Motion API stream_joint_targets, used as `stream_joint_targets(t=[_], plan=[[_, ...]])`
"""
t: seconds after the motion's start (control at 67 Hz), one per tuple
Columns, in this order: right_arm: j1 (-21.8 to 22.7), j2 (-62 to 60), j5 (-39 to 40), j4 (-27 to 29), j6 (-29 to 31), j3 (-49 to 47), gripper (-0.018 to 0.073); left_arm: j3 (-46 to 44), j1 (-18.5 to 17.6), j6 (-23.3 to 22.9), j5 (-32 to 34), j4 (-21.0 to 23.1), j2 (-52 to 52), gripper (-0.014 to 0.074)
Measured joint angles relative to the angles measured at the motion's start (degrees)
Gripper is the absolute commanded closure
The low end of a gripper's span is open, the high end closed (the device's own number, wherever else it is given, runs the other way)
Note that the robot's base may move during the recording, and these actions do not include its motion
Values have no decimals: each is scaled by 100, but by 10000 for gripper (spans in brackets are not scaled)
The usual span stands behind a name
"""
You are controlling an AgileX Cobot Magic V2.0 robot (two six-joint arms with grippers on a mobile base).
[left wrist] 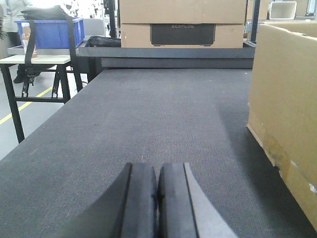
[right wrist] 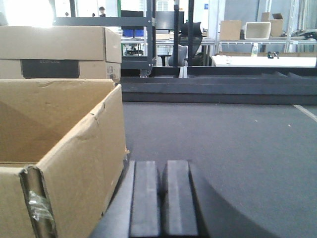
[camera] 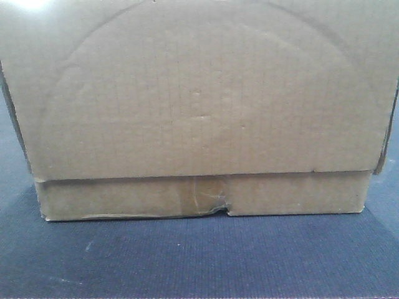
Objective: Grab carton from right shelf to conveyor
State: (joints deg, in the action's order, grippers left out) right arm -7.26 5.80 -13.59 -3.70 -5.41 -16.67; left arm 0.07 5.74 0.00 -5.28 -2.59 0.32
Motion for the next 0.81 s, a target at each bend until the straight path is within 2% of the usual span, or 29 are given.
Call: stream_joint_targets(t=[0.075,0.164,0.433,0.805], plan=[[239,0,57,514,541,121,628,0,0,0,0,0,0,582],[464,-25,233,764,800,395,628,0,0,0,0,0,0,582],[512,-521,830,862,934,1577,628,4,0,0,0,0,0,582],[521,-556,1034,865,945,1666,628,4,0,0,0,0,0,582]])
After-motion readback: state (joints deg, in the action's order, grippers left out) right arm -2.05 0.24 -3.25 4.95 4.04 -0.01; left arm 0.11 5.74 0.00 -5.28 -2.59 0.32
